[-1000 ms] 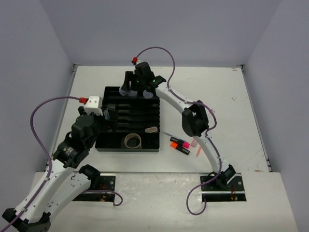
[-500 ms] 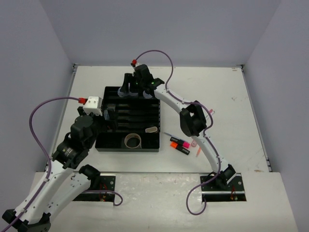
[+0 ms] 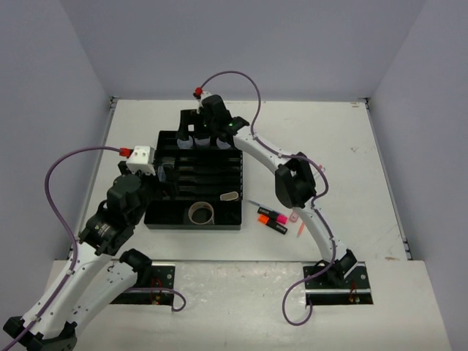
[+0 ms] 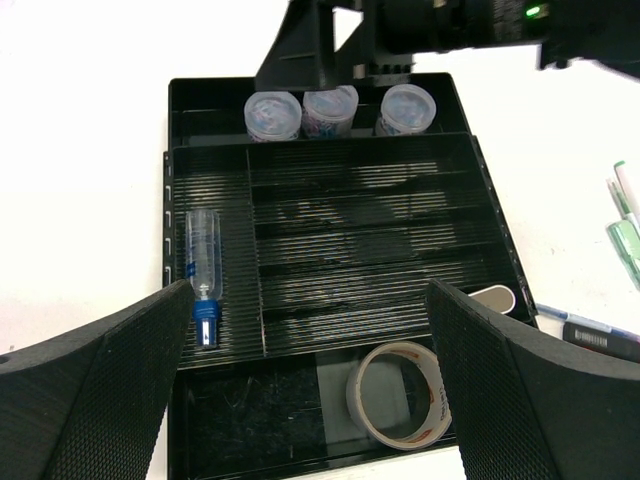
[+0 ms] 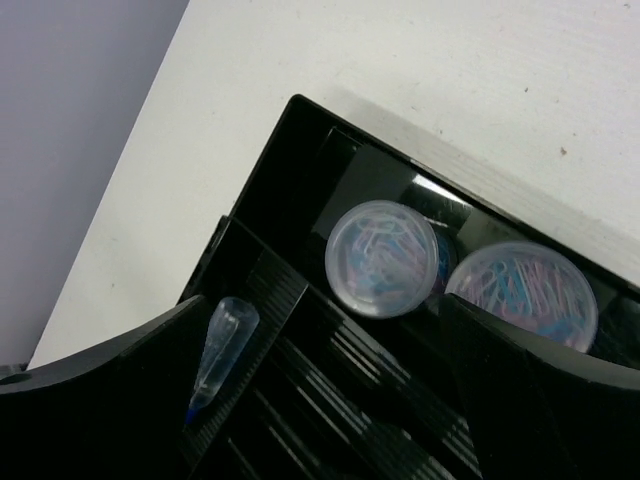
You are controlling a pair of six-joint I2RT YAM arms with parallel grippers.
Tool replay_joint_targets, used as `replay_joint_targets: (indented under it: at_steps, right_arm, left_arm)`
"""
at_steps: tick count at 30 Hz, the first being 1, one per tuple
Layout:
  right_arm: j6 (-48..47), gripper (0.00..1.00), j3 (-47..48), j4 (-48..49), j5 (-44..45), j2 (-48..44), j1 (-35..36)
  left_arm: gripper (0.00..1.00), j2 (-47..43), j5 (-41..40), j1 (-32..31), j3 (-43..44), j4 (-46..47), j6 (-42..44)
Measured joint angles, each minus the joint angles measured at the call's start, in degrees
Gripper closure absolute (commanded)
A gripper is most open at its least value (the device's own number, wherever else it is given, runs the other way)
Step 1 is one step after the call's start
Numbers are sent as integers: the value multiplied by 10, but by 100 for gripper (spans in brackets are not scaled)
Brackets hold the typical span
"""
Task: Sort the stationery into containers
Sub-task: Pick up the pen from the center of the board.
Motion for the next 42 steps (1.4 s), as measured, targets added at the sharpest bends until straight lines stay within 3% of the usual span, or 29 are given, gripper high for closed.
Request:
replay_joint_targets:
  at_steps: [5,11,14,18,20,24,31,38,42]
  right_arm:
    - [-1,1,-237,0,32,-227,-17]
    - [24,1,-586,24,111,-672,-157]
    - [38,1,-704,23,197,-860,-191]
    - [57,1,-853,-15,245,-1053,-179]
    - [67,1,-891,-66,270,-1110,-180]
    - [78,1,-914,-143,288,-1200,-180]
    - [93,1,-907,-205,292,-1308,-180]
    - [92,1,-905,-241,279,-1357,-180]
    - [90,1,-901,-261,270,-1364,-180]
  left_arm:
    - [0,3,8,0,0,0,-6]
    - [0,45,91,-1,4,42,-57]
    - [0,140,108,-35,18,92,-83]
    - [0,374,120,-140,110,153,-88]
    - [0,465,142,-164,161,175,-82]
    - [0,691,210,-188,343,256,-51]
    - [1,942,257,-203,628,282,-24]
    - [2,1099,227,-229,805,281,-5]
    - [19,1134,210,-247,840,281,27]
